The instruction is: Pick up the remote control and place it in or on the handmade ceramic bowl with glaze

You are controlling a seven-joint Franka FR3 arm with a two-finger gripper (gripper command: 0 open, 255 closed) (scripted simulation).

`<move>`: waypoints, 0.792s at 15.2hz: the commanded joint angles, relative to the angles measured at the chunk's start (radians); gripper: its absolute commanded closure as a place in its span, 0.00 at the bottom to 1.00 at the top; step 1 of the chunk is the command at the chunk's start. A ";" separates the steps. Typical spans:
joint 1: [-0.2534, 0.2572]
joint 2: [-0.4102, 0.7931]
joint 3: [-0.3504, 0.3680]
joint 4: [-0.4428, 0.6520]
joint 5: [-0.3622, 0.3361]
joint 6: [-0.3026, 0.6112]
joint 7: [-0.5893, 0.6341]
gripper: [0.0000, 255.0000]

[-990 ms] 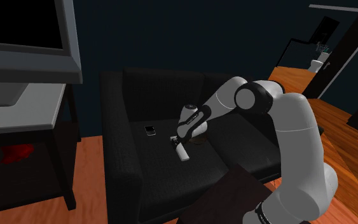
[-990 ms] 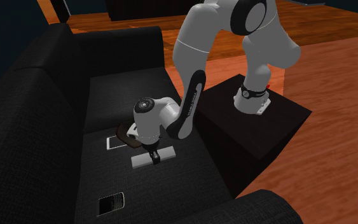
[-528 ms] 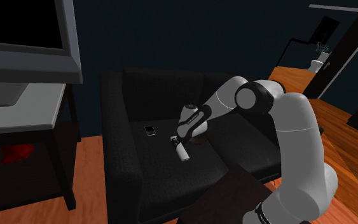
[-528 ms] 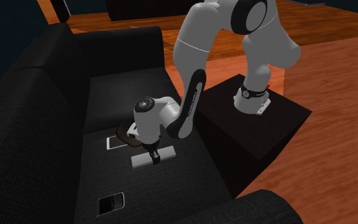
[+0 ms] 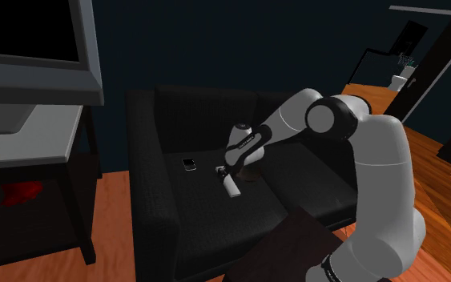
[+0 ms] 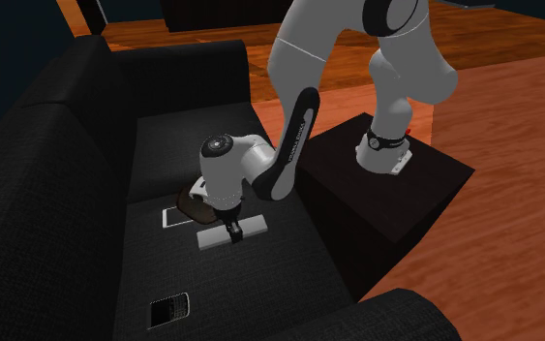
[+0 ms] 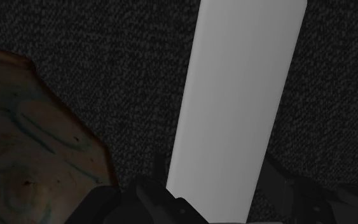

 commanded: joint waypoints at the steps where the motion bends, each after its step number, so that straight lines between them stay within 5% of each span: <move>1: -0.001 -0.025 0.001 -0.008 0.001 -0.017 -0.002 1.00; 12: -0.004 -0.156 0.004 -0.037 0.004 -0.119 -0.008 1.00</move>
